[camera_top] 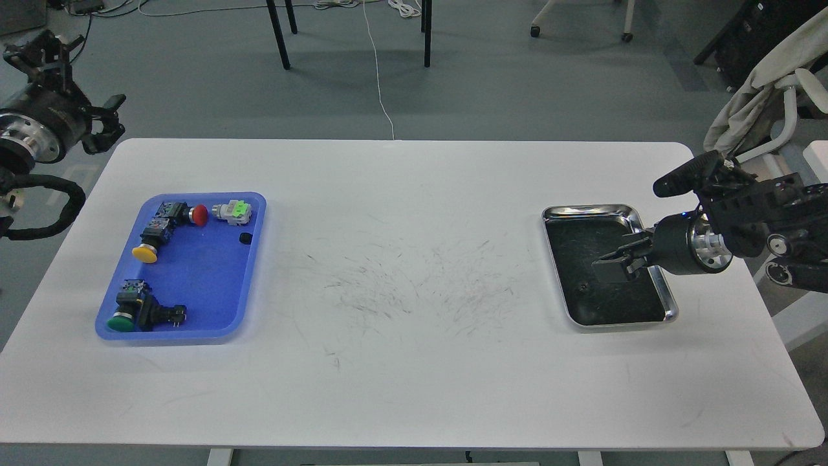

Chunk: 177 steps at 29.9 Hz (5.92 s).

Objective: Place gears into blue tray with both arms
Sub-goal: 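Reach the right gripper down into the steel tray, then grasp a small black part inside the steel tray with the right gripper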

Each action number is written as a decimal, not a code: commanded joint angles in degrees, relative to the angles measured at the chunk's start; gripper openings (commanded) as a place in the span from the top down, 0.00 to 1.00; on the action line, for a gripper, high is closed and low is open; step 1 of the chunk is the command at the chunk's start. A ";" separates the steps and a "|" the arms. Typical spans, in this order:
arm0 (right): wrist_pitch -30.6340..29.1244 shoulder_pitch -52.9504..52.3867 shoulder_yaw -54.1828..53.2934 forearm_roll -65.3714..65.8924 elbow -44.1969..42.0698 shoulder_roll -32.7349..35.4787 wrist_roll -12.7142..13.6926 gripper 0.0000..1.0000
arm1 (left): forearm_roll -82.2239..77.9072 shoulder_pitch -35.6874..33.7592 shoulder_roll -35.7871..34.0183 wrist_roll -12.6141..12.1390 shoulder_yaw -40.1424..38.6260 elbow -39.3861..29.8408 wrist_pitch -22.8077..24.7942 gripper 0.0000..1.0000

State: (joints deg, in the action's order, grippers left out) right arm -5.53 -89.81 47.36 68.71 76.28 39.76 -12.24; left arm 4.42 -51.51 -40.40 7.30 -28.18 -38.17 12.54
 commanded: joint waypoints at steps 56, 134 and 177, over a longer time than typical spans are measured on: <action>-0.54 8.25 4.68 0.46 -13.79 -14.62 -1.82 0.49 | 0.33 0.35 -0.12 0.43 0.06 2.49 0.29 0.07; -1.42 9.21 2.48 0.11 -21.08 -18.13 -2.17 0.45 | 0.15 1.14 -0.74 0.26 0.23 3.98 0.99 0.06; -1.68 10.71 3.09 1.17 -20.82 -18.05 -3.05 0.85 | -0.02 1.76 -0.74 0.17 0.32 4.86 1.34 0.06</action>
State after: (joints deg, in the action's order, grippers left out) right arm -7.17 -78.92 50.42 69.84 55.42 21.69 -15.09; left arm 4.40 -49.68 -41.21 7.56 -27.86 -33.31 13.89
